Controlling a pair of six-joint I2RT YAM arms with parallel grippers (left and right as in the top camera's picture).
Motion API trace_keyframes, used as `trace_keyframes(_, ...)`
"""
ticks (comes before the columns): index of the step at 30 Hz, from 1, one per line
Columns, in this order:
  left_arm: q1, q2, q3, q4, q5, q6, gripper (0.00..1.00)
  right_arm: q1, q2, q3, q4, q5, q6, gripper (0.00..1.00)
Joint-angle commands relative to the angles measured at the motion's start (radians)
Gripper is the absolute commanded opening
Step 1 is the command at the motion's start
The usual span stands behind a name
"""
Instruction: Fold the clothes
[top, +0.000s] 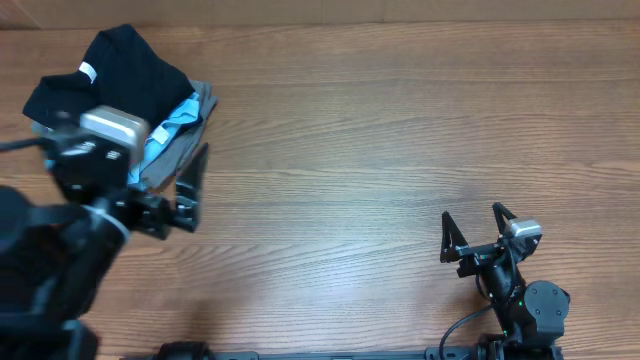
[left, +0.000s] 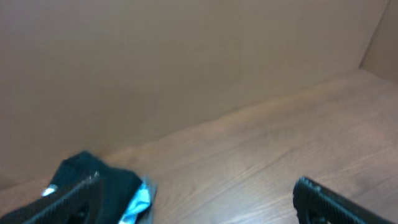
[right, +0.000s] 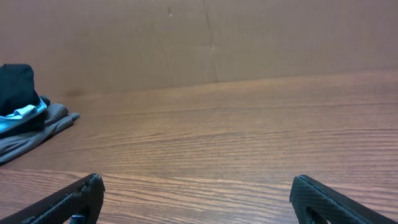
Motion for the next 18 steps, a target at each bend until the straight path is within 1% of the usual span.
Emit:
trace_keyframes(1,-0.021,-0.109,-0.225,0.113,-0.006,0.025,1.00,-0.004,-0.013,-0.005,0.006,-0.005,0.007,1.00)
trace_keyframes(5,-0.021,-0.256,-0.484,0.264,-0.006,0.025,1.00,-0.004,-0.013,-0.005,0.006,-0.005,0.007,1.00)
trace_keyframes(7,-0.021,-0.320,-0.578,0.311,-0.006,0.025,1.00,-0.004,-0.013,-0.005,0.006,-0.005,0.007,1.00)
trace_keyframes(14,-0.021,-0.629,-0.927,0.427,-0.009,0.005,1.00,-0.004,-0.013,-0.005,0.006,-0.005,0.007,1.00)
trace_keyframes(18,-0.021,-0.813,-1.094,0.500,-0.053,-0.020,1.00,-0.004,-0.013,-0.005,0.005,-0.005,0.007,1.00)
